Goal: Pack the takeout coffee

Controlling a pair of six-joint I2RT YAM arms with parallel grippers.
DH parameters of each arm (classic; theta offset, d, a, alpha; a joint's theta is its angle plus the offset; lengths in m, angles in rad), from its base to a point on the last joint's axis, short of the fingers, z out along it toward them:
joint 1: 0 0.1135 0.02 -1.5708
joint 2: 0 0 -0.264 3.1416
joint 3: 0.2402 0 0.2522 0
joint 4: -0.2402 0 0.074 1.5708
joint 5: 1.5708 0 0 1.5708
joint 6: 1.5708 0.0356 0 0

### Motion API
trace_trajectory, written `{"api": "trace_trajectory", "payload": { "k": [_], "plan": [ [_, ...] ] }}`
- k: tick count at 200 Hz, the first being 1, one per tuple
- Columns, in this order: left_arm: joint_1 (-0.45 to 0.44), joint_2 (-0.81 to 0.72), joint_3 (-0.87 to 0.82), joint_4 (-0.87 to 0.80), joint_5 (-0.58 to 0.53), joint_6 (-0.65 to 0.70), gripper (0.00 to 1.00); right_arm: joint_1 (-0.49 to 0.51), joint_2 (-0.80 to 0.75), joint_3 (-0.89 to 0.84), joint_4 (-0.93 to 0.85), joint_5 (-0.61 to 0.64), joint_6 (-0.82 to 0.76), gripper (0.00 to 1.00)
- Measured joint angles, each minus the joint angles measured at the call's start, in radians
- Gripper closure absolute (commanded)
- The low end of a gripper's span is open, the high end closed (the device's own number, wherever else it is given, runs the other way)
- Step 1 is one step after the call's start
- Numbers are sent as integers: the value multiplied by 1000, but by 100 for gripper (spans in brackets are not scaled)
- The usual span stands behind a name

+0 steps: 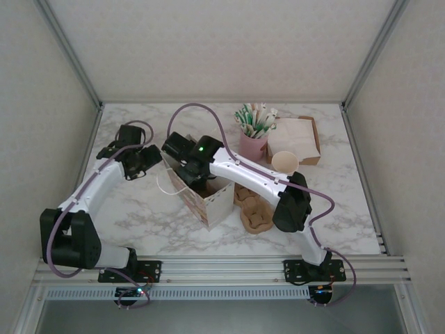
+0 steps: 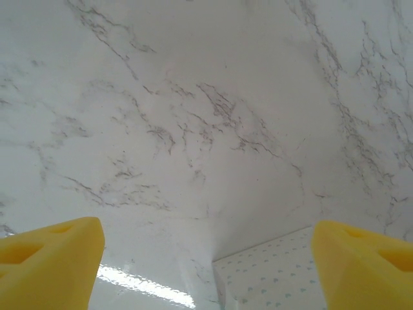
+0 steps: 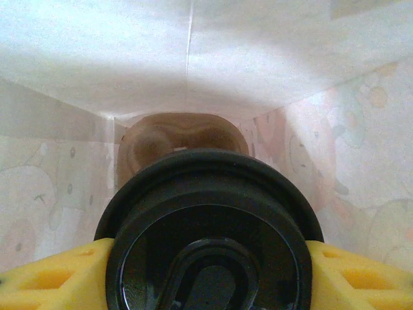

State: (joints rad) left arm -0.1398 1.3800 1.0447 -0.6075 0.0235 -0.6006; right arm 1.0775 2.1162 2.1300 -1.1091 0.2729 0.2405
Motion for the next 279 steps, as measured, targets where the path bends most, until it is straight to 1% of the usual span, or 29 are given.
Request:
{"api": "trace_trajectory", "payload": {
  "k": [54,96,197,238,279],
  "plan": [
    [0,-47,0,-5,-23,-14,16,0,8,12,-46,0,79,40],
    [0,-72,0,-15,-48,-33,16,0,20,15,-42,5,113,40],
    [0,-152,0,-27,-63,-52,15,3,24,29,-44,23,130,40],
    [0,-174,0,-44,-63,-52,15,29,24,83,-67,63,123,40],
    [0,-184,1,-53,-63,-52,15,51,24,87,-95,77,131,41]
  ]
}}
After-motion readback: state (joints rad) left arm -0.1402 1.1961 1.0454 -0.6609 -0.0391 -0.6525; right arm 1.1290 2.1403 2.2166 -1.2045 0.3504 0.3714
